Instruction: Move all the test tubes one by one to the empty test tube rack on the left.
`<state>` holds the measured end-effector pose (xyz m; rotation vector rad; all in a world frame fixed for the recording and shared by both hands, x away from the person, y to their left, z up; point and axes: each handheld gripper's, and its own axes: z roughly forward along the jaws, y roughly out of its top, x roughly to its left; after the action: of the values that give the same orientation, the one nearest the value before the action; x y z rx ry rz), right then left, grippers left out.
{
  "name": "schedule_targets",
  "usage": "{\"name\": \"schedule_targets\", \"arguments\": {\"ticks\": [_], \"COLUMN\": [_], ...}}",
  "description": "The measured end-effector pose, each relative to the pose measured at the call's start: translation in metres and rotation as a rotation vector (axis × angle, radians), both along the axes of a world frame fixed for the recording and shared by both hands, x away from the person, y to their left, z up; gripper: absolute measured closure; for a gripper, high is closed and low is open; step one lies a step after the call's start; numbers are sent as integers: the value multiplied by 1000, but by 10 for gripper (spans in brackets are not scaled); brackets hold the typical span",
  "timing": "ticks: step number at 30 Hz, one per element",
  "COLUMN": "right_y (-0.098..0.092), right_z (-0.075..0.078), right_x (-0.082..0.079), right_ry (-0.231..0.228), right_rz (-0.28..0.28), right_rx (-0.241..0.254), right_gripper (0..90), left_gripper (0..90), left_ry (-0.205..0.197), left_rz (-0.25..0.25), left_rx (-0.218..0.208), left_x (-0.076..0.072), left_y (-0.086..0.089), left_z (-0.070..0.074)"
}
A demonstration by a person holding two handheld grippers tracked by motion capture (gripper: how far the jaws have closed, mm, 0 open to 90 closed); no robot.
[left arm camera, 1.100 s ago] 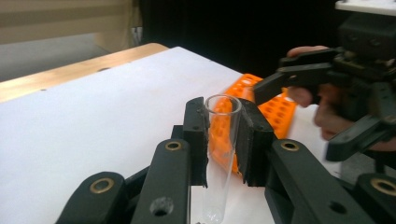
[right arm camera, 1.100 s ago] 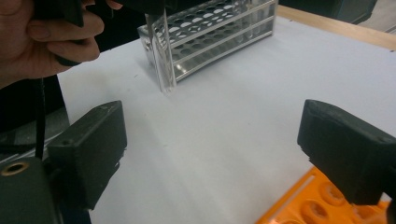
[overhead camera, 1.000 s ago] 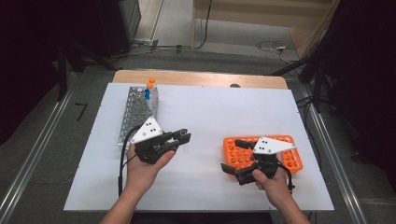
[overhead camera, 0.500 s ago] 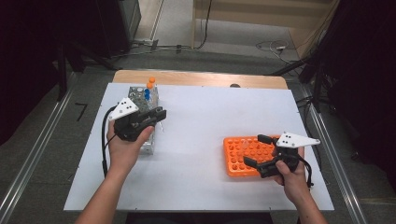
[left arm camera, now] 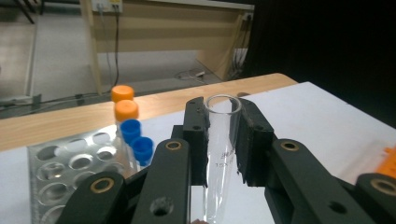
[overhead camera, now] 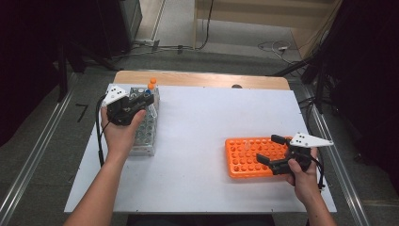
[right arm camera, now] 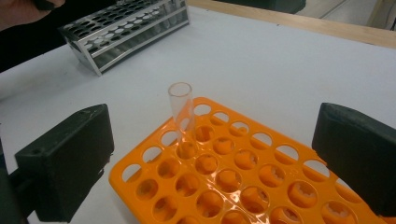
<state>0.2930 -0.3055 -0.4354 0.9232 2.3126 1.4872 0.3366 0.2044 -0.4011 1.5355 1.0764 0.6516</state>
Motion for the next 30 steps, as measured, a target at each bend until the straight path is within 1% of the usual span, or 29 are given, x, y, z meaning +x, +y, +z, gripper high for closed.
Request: {"name": "schedule_targets", "arguments": {"ticks": [3,4,7,11,13,16,20,26,30], "right_y": [-2,-2,-4,-4,-5,-5,-5,-5,-3], "right_z": [-2,-2,-3,-4,-4,-5,-5,-5,-6], "right_x": [1,1,2,2,2,3,3,2,2], "right_ry": [7,3,7,11,10,10,11,14,13], "right_rz": [-5,-5,-7,-12,-13,-13,-15,-19,-17], "right_rx": [1,2,6,13,11,12,13,13,6], "right_gripper": [0,0,0,0,0,0,0,0,0], "left_gripper": [764,765,765,764,764,764,763,762,759], "left_ry": [-4,-5,-7,-9,-13,-7,-1,23,40], "left_rz": [36,46,65,83,89,91,105,125,118], "left_rx": [10,14,16,33,31,34,43,70,95], "left_x": [6,7,12,17,19,20,21,22,22], "left_y": [2,3,4,3,3,2,1,-1,-3], "left_z": [-2,-3,-7,-11,-12,-14,-17,-25,-29]}}
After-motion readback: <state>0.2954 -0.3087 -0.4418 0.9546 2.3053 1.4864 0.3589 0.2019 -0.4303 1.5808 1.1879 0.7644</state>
